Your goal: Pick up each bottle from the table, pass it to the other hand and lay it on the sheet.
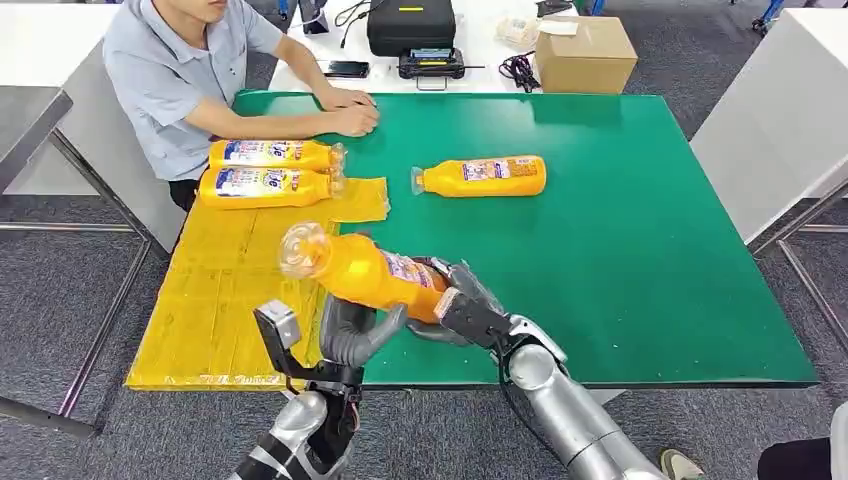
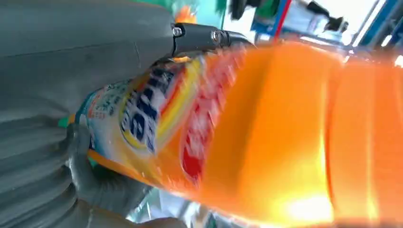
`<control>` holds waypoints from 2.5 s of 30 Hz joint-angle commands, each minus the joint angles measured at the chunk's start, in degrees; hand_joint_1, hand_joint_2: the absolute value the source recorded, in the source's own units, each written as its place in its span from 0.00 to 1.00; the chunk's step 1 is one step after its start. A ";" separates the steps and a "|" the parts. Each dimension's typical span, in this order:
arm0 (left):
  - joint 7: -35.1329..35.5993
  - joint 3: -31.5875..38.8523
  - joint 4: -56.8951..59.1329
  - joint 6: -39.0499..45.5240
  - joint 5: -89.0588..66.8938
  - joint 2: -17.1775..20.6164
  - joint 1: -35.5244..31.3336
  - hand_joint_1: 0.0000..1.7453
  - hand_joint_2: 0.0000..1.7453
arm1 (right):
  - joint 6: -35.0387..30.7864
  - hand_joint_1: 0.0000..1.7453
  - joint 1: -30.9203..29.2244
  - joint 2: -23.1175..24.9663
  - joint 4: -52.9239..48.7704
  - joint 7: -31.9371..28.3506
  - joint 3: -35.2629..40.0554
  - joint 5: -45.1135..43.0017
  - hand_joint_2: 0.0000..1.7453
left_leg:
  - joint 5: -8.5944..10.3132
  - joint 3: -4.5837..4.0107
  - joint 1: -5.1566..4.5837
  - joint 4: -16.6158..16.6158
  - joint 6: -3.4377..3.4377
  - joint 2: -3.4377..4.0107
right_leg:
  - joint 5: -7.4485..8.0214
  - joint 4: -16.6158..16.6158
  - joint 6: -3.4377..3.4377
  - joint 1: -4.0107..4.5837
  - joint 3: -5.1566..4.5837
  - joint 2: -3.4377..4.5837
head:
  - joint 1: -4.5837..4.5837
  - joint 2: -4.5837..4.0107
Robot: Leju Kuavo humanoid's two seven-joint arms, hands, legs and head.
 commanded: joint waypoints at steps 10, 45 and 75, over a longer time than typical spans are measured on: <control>0.85 -0.96 -0.33 -6.88 3.40 1.83 -0.71 1.00 1.00 | 2.87 1.00 -3.26 0.76 7.00 -0.97 0.94 -0.96 1.00 | -0.15 0.31 0.09 0.01 -0.14 0.18 | -0.09 -0.01 -0.16 0.10 0.27 0.14 | 0.00 0.00; -4.00 5.32 -4.38 24.90 -22.35 2.43 1.43 1.00 1.00 | -8.41 0.00 1.70 -0.78 12.56 2.14 -6.06 2.86 1.00 | -0.13 0.43 0.11 -0.10 -0.14 -0.03 | -0.13 -0.15 -0.17 0.12 0.44 -0.07 | 0.00 0.00; 36.29 15.44 17.75 28.17 -114.39 10.78 -9.09 0.99 1.00 | -6.04 0.00 6.02 1.76 8.42 -2.18 -14.41 5.90 1.00 | -0.06 0.36 0.11 -0.10 -0.19 0.00 | -0.10 -0.04 -0.21 0.10 0.30 -0.04 | 0.02 0.00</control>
